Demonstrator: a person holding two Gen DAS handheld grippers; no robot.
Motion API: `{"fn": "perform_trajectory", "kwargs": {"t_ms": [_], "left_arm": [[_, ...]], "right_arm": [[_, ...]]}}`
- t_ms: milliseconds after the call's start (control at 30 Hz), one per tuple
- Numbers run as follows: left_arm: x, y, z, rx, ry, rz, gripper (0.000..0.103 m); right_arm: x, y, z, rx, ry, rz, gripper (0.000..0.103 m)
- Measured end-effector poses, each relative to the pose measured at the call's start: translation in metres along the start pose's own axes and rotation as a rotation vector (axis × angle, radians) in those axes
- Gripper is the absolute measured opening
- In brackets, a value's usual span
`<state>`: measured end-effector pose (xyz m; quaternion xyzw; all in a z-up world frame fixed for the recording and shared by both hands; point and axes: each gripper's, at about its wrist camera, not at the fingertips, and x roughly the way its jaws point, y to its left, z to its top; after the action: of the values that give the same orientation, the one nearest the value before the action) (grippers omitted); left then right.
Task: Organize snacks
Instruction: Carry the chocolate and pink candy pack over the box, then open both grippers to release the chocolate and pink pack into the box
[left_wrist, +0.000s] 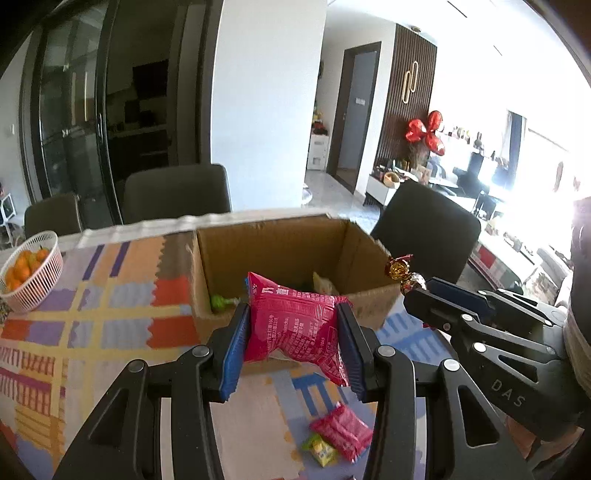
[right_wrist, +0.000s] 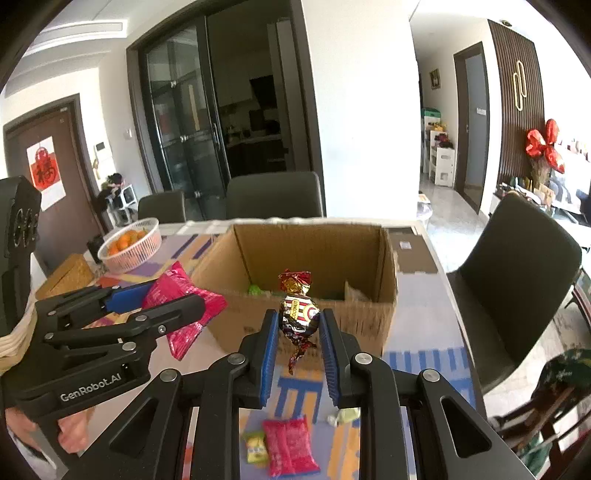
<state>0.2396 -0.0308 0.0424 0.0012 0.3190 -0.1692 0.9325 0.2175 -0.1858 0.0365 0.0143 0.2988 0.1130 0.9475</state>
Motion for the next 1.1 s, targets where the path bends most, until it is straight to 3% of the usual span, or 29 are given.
{"fn": "perform_trajectory", "kwargs": {"t_ms": [300, 800, 900, 933, 1000, 1033, 1067, 1100], "left_arm": [[0.009, 0.01, 0.028, 0.005, -0.025, 0.022, 0.046], [0.055, 0.018, 0.051, 0.022, 0.014, 0.05, 0.046], [0.064, 0.02, 0.054, 0.013, 0.02, 0.069, 0.049], [0.066, 0.021, 0.054, 0.01, 0.021, 0.076, 0.055], [0.068, 0.023, 0.054, 0.005, 0.019, 0.096, 0.059], [0.068, 0.024, 0.052, 0.002, 0.02, 0.099, 0.061], [0.067, 0.025, 0.051, -0.002, 0.023, 0.1, 0.064], [0.066, 0.024, 0.049, -0.005, 0.027, 0.103, 0.065]], "right_arm": [[0.008, -0.003, 0.033, -0.019, -0.029, -0.013, 0.024], [0.051, -0.016, 0.057, -0.034, 0.02, -0.021, 0.024], [0.06, -0.021, 0.058, -0.032, 0.033, -0.027, 0.024], [0.064, -0.022, 0.06, -0.03, 0.038, -0.033, 0.024], [0.07, -0.027, 0.061, -0.009, 0.049, -0.043, 0.029], [0.072, -0.029, 0.062, 0.0, 0.059, -0.042, 0.041], [0.073, -0.03, 0.061, 0.011, 0.066, -0.046, 0.047], [0.072, -0.032, 0.06, 0.019, 0.062, -0.054, 0.047]]}}
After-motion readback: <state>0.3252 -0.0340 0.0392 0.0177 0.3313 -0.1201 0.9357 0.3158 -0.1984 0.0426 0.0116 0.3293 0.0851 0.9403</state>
